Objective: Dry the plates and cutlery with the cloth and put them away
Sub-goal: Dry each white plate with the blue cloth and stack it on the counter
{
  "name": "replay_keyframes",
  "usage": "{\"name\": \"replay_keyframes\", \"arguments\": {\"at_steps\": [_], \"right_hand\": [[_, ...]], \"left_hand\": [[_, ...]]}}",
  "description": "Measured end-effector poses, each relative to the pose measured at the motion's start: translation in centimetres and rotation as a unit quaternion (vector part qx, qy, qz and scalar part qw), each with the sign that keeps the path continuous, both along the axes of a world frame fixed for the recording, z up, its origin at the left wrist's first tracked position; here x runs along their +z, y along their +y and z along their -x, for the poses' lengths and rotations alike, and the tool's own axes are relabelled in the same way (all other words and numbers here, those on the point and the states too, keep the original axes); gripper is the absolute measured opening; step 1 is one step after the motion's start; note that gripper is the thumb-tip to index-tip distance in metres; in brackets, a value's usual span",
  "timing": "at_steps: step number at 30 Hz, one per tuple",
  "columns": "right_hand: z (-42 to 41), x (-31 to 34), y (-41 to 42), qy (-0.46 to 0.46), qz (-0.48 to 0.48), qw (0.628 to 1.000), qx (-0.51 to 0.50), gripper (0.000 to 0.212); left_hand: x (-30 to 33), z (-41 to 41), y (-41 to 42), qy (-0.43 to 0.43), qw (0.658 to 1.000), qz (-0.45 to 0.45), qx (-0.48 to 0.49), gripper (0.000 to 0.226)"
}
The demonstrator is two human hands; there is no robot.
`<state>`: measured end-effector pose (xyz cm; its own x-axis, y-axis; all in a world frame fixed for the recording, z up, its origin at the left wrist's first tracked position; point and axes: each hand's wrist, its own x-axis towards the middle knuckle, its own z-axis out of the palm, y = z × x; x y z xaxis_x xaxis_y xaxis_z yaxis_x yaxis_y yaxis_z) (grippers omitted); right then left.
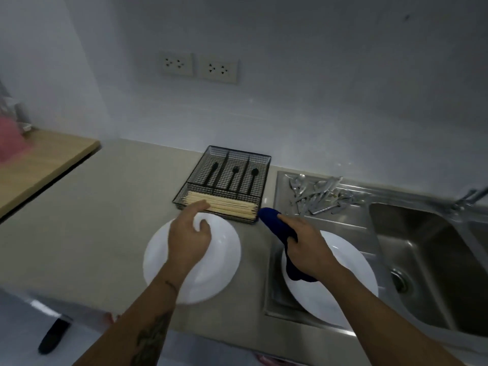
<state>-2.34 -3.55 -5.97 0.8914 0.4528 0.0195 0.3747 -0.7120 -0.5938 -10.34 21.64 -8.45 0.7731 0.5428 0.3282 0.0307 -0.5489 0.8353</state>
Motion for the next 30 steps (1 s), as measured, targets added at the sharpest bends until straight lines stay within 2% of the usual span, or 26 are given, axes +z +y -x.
{"name": "replay_keyframes", "arguments": {"at_steps": [4, 8, 16, 22, 30], "right_hand": [[-0.2, 0.3, -5.3, 0.008, 0.014, 0.998, -0.068, 0.061], [0.5, 0.2, -9.7, 0.008, 0.054, 0.992, -0.113, 0.06], [2.1, -1.6, -13.8, 0.026, 0.098, 0.986, -0.136, 0.059], [2.5, -3.3, -14.4, 0.047, 0.113, 0.985, -0.124, 0.062], [2.7, -5.4, -13.6, 0.097, 0.111, 0.982, -0.119, 0.062]], "left_hand": [[-1.2, -3.0, -7.3, 0.038, 0.989, -0.005, -0.144, 0.043], [-3.2, -4.2, -12.7, 0.114, 0.969, 0.03, -0.218, 0.041], [-4.7, -4.9, -16.0, 0.217, 0.95, 0.06, -0.214, 0.048], [-4.7, -4.5, -16.9, 0.199, 0.944, 0.159, -0.211, 0.063], [-3.9, -5.4, -19.9, 0.16, 0.925, 0.305, -0.16, 0.058]]}}
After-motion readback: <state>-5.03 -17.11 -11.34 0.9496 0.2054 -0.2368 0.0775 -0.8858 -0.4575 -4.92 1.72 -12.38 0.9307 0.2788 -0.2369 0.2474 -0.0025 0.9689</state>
